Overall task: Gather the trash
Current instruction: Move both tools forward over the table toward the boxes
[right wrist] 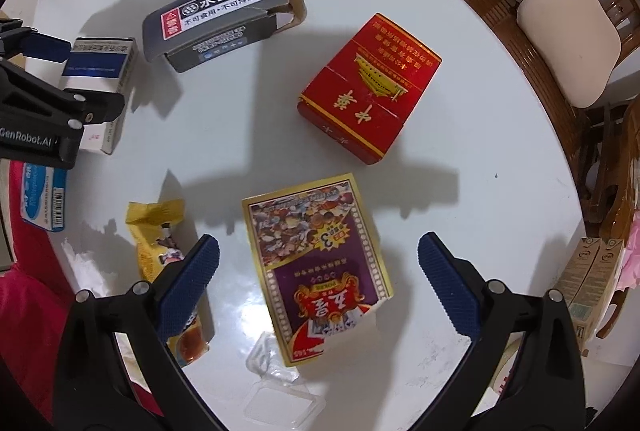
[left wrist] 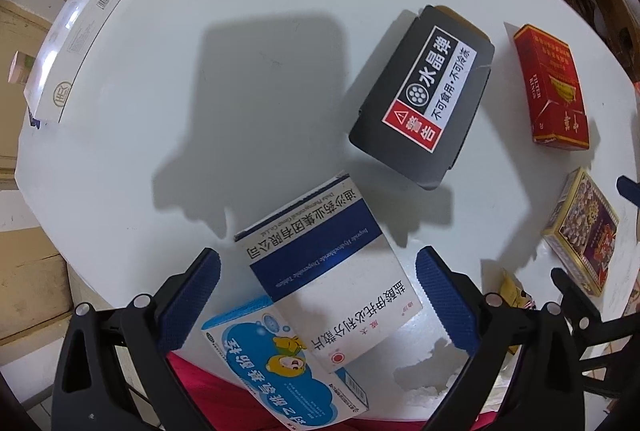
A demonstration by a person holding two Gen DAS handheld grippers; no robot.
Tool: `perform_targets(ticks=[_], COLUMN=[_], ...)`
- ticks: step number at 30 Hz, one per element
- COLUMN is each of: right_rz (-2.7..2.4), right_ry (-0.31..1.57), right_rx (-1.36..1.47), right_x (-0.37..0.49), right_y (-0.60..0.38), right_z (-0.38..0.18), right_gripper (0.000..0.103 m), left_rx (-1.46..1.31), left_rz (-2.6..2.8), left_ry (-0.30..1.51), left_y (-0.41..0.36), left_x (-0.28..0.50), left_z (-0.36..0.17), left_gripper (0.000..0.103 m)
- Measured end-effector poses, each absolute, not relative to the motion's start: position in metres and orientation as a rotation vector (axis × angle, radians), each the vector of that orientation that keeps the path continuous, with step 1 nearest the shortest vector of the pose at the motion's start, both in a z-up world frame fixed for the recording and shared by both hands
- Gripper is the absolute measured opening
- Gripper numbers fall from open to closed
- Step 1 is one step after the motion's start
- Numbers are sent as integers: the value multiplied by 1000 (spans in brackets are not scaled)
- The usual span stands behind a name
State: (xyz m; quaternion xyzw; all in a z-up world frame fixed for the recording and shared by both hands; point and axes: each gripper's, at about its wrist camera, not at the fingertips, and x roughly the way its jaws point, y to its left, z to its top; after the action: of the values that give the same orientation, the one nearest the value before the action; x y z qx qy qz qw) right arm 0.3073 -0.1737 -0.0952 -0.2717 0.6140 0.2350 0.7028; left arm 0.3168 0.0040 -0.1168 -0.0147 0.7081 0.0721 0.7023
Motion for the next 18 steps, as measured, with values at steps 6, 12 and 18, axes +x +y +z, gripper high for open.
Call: perform_targets(ticks=[6,12,18], right_rz=[501,488,491], right_ry=[1381,1389,1407], right_rx=[-611,-586,-520], right_x=[315,324,342], right_y=[-178,-182,-191], right_z=[-105,-112,-114], right_gripper=[97,91,67], left_rx=[-24,-24,-39], left_rz=[140,128,111], left_ry=[1606,1614,1614], left_y=[1,2,4], left_x=[323,333,344], left_z=[-126,-134,-135], left_gripper=[84,80,72])
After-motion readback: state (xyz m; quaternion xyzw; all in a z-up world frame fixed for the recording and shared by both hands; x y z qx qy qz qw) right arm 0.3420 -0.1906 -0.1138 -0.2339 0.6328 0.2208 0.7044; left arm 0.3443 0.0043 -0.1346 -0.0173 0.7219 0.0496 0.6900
